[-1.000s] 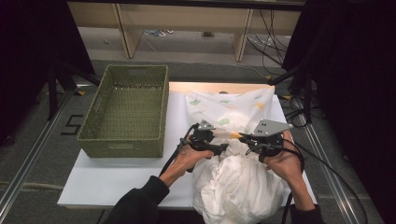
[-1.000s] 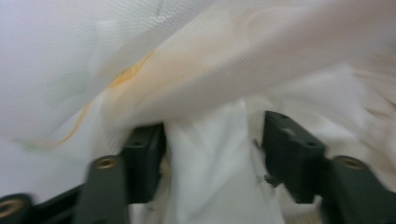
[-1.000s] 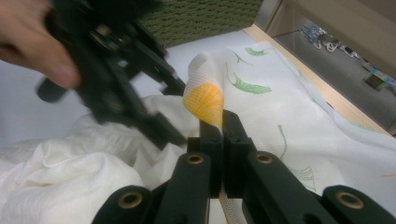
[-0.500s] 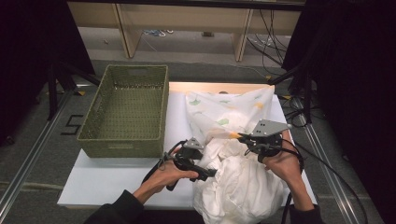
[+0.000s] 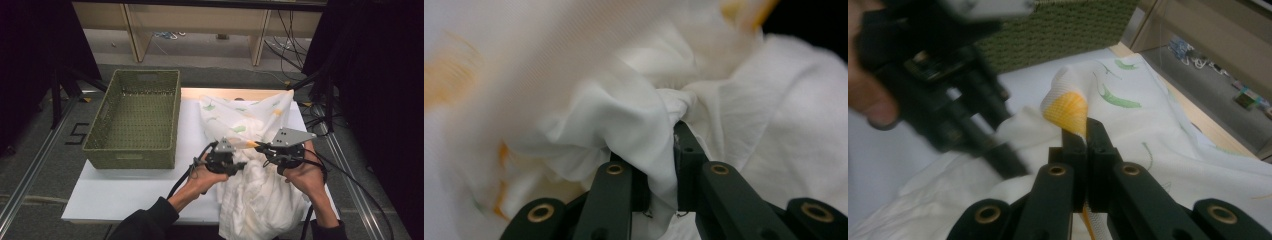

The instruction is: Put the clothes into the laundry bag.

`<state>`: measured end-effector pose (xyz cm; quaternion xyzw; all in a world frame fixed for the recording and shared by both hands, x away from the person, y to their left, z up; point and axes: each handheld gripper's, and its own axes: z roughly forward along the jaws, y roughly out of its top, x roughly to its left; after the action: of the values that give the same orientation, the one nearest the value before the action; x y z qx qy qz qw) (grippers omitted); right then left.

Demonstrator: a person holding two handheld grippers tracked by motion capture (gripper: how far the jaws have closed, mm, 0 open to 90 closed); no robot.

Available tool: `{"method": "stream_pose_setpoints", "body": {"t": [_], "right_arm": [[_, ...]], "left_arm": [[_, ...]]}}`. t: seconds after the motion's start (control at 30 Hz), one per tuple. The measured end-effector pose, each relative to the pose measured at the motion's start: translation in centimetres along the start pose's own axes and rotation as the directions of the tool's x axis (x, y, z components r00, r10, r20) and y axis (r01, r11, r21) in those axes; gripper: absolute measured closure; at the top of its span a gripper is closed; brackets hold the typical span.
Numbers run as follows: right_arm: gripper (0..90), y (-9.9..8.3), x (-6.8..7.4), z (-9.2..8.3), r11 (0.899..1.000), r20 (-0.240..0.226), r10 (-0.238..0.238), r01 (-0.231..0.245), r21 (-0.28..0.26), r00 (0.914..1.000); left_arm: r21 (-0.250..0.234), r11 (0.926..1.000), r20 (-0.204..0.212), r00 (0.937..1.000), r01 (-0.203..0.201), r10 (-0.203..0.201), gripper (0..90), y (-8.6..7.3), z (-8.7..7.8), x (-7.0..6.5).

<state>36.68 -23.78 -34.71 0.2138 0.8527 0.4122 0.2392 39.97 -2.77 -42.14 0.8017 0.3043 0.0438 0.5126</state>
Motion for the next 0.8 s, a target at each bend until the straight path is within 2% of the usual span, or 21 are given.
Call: {"method": "stream_pose_setpoints", "body": {"t": [0.1, 0.13, 0.2, 0.23, 0.3, 0.33, 0.37, 0.4, 0.5, 0.57, 0.6, 0.63, 0.67, 0.73, 0.77, 0.8], "right_arm": [[90.0, 0.3, 0.1, -0.6, 1.0, 0.006, -0.006, 0.006, -0.016, 1.0], [90.0, 0.3, 0.1, -0.7, 1.0, 0.005, -0.004, 0.004, -0.019, 1.0], [90.0, 0.3, -0.2, -0.9, 1.0, 0.012, -0.002, 0.002, -0.022, 0.9999], [90.0, 0.3, -0.2, -0.9, 1.0, 0.008, 0.004, -0.004, -0.02, 1.0], [90.0, -0.1, -0.3, -0.7, 1.0, 0.011, 0.007, -0.007, -0.005, 0.9999], [90.0, -0.3, -0.4, -0.6, 1.0, 0.009, 0.007, -0.007, 0.008, 0.9999], [90.0, -0.5, -0.6, -0.3, 1.0, 0.009, 0.007, -0.007, 0.017, 0.9999], [90.0, -0.7, -0.6, 0.1, 1.0, 0.004, 0.013, -0.013, 0.027, 0.9999], [90.0, -1.2, -0.7, 0.7, 0.998, -0.004, 0.017, -0.017, 0.055, 0.9998], [90.0, -1.2, -0.8, 0.7, 0.998, 0.003, 0.027, -0.027, 0.056, 0.9996], [90.0, -1.2, -0.8, 0.6, 0.998, 0.001, 0.026, -0.026, 0.054, 0.9997], [90.0, -1.2, -0.8, 0.6, 0.998, 0.003, 0.023, -0.023, 0.054, 0.9997], [90.0, -1.2, -0.8, 0.5, 0.998, 0.003, 0.024, -0.024, 0.053, 0.9997], [90.0, -1.1, -0.8, 0.4, 0.998, 0.005, 0.024, -0.024, 0.055, 0.9997], [90.0, -1.1, -0.8, 0.4, 0.998, 0.008, 0.021, -0.022, 0.051, 0.9997], [90.0, -1.0, -0.8, 0.4, 0.999, 0.008, 0.018, -0.019, 0.049, 0.9998]], "left_arm": [[-0.032, 0.9995, -0.05, 0.9988, 0.002, -0.003, 79.9, 1.6, 0.3, 0.8], [-0.059, 0.9982, -0.085, 0.9963, 0.008, -0.013, 79.9, 2.0, 0.6, 1.4], [-0.085, 0.9951, -0.109, 0.9923, 0.05, -0.059, 79.5, 2.3, 1.2, 2.4], [-0.085, 0.9939, -0.123, 0.9892, 0.069, -0.08, 79.1, 2.2, 1.7, 2.8], [-0.052, 0.9971, -0.185, 0.9807, 0.055, -0.064, 77.0, 1.6, 2.8, 3.6], [-0.026, 0.9972, -0.186, 0.9797, 0.071, -0.074, 75.5, 1.2, 3.3, 3.9], [0.015, 0.9929, -0.163, 0.98, 0.118, -0.114, 72.0, 0.7, 3.6, 4.2], [0.036, 0.9917, -0.158, 0.9806, 0.123, -0.116, 65.2, 0.4, 3.6, 4.3], [0.051, 0.9927, -0.144, 0.9844, 0.11, -0.101, 44.4, 0.0, 2.4, 3.8], [0.053, 0.9949, -0.129, 0.9886, 0.086, -0.079, 34.6, -0.1, 0.7, 3.2], [0.069, 0.9956, -0.118, 0.9915, 0.063, -0.055, 30.1, -0.2, -0.5, 2.9], [0.061, 0.996, -0.099, 0.9933, 0.065, -0.059, 25.5, -0.3, -1.1, 2.7], [0.065, 0.9965, -0.081, 0.9956, 0.053, -0.047, 23.5, -0.6, -2.1, 2.4], [0.08, 0.9964, -0.081, 0.9965, 0.028, -0.022, 23.0, -1.3, -3.7, 2.1], [0.082, 0.9962, -0.084, 0.9962, 0.03, -0.023, 22.2, -1.6, -4.4, 1.8], [0.093, 0.9952, -0.058, 0.998, 0.03, -0.025, 21.0, -2.1, -5.0, 1.6]]}}
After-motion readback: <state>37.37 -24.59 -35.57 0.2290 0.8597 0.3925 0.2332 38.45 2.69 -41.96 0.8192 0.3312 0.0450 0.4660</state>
